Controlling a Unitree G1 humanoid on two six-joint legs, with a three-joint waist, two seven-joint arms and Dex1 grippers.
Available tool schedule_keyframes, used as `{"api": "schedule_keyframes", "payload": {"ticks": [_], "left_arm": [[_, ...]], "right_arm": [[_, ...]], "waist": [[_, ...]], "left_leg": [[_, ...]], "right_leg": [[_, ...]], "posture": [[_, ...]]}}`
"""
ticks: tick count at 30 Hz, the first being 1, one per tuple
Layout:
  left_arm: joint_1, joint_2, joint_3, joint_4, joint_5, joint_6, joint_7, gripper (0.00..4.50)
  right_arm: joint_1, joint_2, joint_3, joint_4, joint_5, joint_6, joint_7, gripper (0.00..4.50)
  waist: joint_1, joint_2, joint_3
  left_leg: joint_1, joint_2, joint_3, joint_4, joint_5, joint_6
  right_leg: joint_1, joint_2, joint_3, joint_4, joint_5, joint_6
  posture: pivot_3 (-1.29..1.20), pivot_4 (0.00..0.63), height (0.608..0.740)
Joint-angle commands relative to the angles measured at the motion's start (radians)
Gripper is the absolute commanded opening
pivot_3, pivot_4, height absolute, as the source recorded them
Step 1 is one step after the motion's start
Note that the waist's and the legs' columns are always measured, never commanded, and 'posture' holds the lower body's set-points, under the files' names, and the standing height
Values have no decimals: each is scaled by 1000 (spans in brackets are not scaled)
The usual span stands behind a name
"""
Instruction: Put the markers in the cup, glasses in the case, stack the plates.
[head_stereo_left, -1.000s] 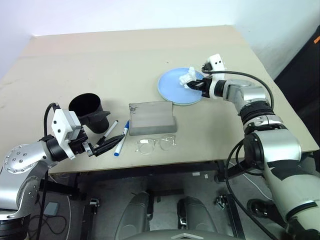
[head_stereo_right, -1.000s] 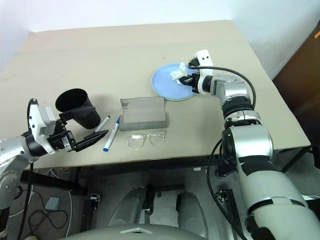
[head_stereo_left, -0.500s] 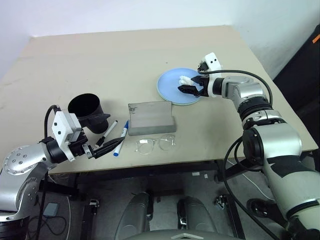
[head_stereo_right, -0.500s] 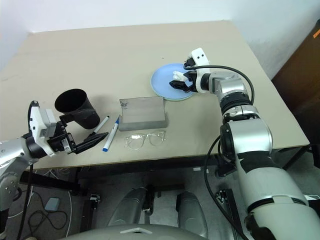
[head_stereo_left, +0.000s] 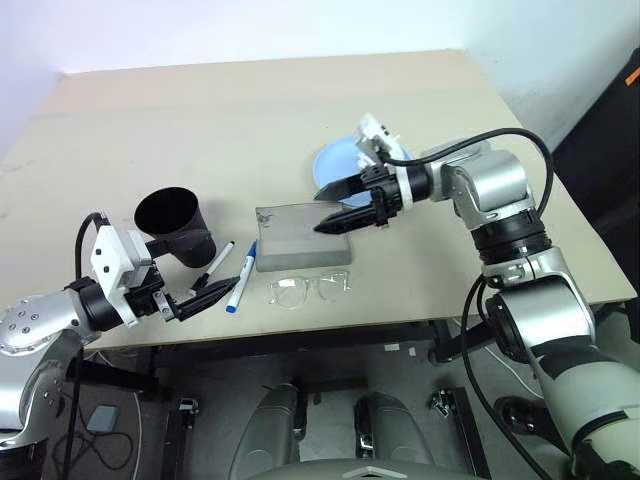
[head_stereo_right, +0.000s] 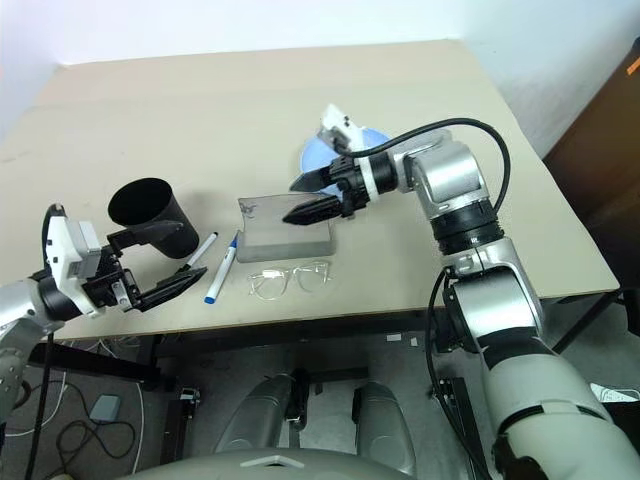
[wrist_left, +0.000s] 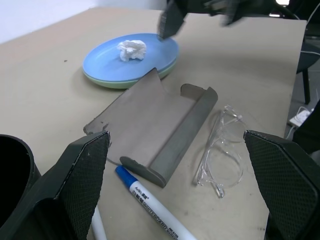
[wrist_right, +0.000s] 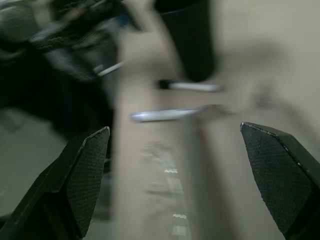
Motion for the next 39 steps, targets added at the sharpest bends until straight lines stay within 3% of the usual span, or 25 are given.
{"api": "schedule_keyframes", "payload": {"ticks": [1,9,23,26,32,39], "left_arm": [[-19,13,22,-7,-10,-7,3,4500],[-48,8,-7,-20,-8,10,20,4500],[-68,9,-30,-91,-26,73,83,4500],[-62,11,-30,-92,-28,75,84,4500],[-60,12,-29,-78,-25,65,75,4500],[-46,5,-25,-61,-13,42,59,4500]], "right_arm": [[16,-11,92,-64,20,45,37,4425],[-38,48,266,89,-52,2,36,4425],[-47,84,347,172,-143,-95,60,4425],[-40,79,355,156,-149,-101,72,3826],[-32,83,369,164,-172,-120,65,1786],[-27,87,371,179,-197,-146,53,1786]], "waist": [[0,0,0],[-1,0,0],[0,0,0],[0,0,0],[0,0,0],[0,0,0]], "left_leg": [[0,0,0,0,0,0],[0,0,0,0,0,0],[0,0,0,0,0,0],[0,0,0,0,0,0],[0,0,0,0,0,0],[0,0,0,0,0,0]], "right_leg": [[0,0,0,0,0,0],[-1,0,1,-1,1,0],[0,1,1,0,3,3],[-1,1,1,0,3,3],[-1,1,1,0,3,3],[-1,1,1,0,3,3]], "posture": [[0,150,712],[0,150,712],[0,150,712],[0,150,712],[0,150,712],[0,150,712]]}}
